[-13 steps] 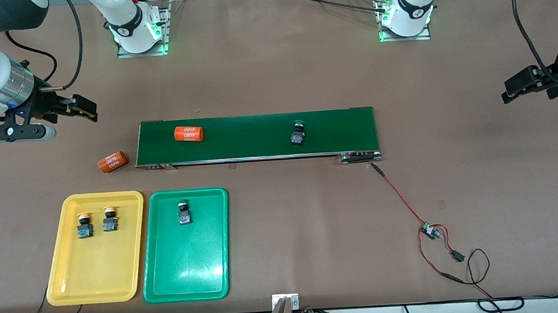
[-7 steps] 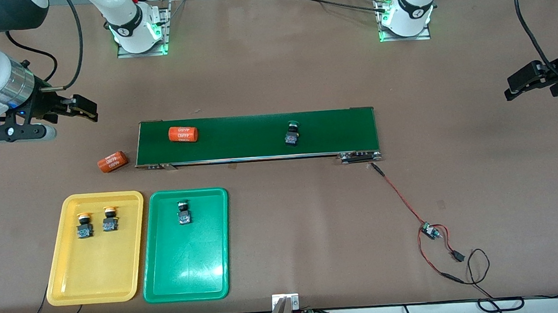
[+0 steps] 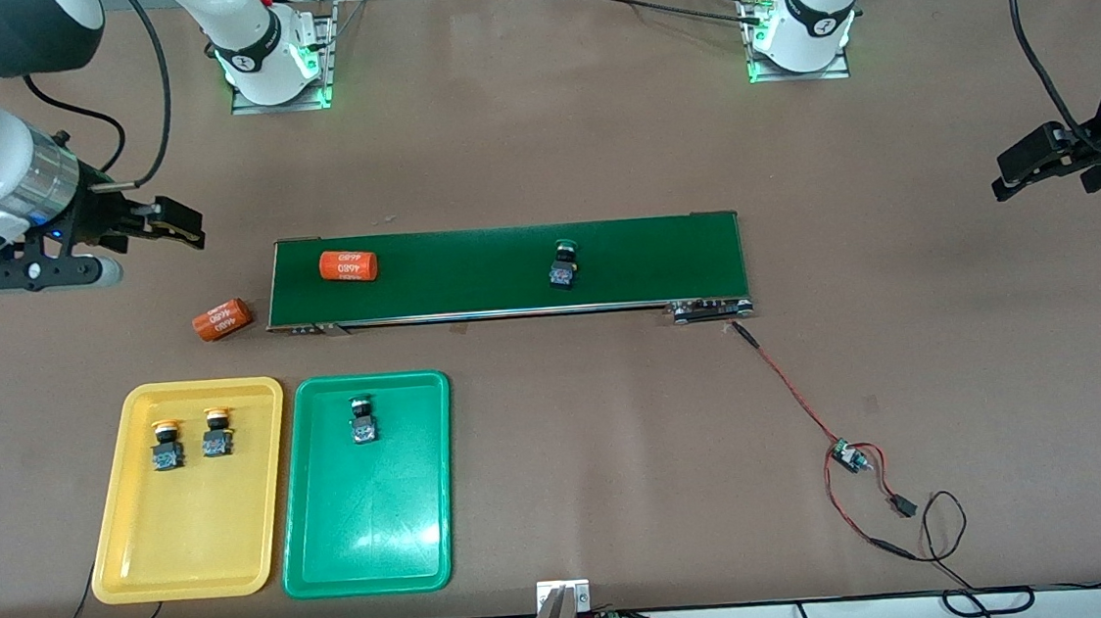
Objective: Sort buttons by color to trays
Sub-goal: 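Lower the right gripper toward the belt button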
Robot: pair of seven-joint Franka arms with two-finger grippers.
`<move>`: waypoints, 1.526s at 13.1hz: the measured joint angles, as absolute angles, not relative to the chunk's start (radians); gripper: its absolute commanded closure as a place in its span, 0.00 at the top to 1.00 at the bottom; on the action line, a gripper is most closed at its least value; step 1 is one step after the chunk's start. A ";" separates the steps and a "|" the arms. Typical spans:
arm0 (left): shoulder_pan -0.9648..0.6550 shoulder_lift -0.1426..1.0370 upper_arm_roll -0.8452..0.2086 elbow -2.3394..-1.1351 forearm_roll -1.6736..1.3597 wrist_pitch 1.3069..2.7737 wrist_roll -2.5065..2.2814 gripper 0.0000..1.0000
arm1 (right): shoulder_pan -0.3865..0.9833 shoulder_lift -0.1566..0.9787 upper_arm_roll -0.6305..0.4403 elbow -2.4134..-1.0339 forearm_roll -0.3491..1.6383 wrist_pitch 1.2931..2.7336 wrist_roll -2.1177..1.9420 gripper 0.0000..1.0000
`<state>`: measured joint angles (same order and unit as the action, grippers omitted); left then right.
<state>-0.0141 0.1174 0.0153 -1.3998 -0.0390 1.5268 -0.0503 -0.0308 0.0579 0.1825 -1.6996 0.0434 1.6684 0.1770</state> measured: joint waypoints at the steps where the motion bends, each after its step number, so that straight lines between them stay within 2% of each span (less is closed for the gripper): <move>1: -0.014 0.115 0.018 -1.402 -0.039 1.529 -0.050 1.00 | -0.030 0.070 0.183 -1.700 0.057 1.679 0.177 1.00; 8: -0.016 0.112 0.023 -1.405 -0.039 1.531 -0.049 1.00 | 0.004 0.109 0.184 -1.702 0.074 1.715 0.205 1.00; 16: -0.015 0.110 0.024 -1.405 -0.038 1.532 0.033 1.00 | 0.166 0.222 0.186 -1.717 0.074 1.807 0.463 1.00; 20: -0.015 0.110 0.023 -1.406 -0.038 1.524 0.033 1.00 | 0.198 0.258 0.186 -1.720 0.074 1.859 0.485 1.00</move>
<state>-0.0149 0.1103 0.0229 -1.4063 -0.0385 1.5237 0.0325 0.1980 0.2584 0.1859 -1.7197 0.0739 1.8593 0.4853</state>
